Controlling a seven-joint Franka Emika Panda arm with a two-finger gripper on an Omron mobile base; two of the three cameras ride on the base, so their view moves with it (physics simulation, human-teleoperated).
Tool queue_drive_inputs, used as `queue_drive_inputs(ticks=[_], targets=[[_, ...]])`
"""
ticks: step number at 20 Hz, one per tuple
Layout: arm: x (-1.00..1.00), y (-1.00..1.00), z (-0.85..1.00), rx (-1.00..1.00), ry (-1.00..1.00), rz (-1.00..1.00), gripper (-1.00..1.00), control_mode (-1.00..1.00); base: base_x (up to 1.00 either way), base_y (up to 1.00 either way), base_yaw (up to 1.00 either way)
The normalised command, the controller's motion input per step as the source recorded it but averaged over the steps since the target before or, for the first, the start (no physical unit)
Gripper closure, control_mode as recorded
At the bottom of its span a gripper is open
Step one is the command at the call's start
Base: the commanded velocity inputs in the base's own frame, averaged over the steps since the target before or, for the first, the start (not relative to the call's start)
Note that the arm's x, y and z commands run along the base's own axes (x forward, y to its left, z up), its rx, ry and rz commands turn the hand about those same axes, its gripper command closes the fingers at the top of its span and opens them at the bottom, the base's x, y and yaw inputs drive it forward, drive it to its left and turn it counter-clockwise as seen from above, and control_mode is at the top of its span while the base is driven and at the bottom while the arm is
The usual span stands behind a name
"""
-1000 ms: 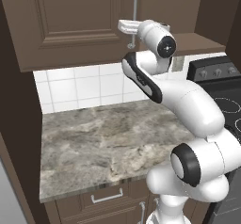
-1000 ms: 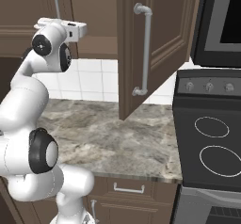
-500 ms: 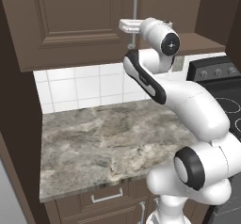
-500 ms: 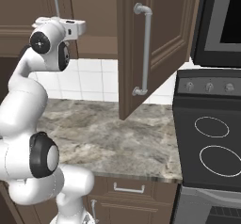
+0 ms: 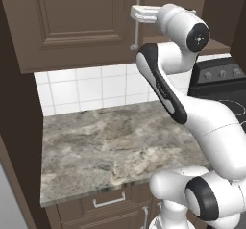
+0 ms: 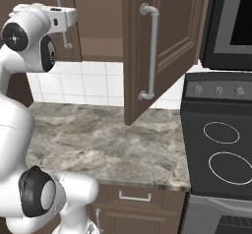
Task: Open the cabinet and move the ladle to the pot. Then close the cabinet.
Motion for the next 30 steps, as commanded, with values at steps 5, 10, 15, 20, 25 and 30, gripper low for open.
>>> queue_drive_inputs(ticks=[5,10,15,20,25,30], targets=[[-1.0,0.0,0.6,0.04,0.09,0.0,-1.0,-1.0,0.0,0.0,0.0],[-1.0,-0.07,0.13,0.05,0.16,0.0,-1.0,-1.0,0.0,0.0,0.0],[-1.0,-0.24,-0.23,0.01,0.2,0.0,-1.0,-1.0,0.0,0.0,0.0],[-1.0,-0.27,-0.46,0.0,0.15,0.0,-1.0,-1.0,0.0,0.0,0.0],[-1.0,-0.42,-0.69,0.0,0.03,0.0,-1.0,-1.0,0.0,0.0,0.0],[-0.93,-0.61,-0.3,0.0,0.0,0.0,-1.0,-1.0,0.0,0.0,0.0]])
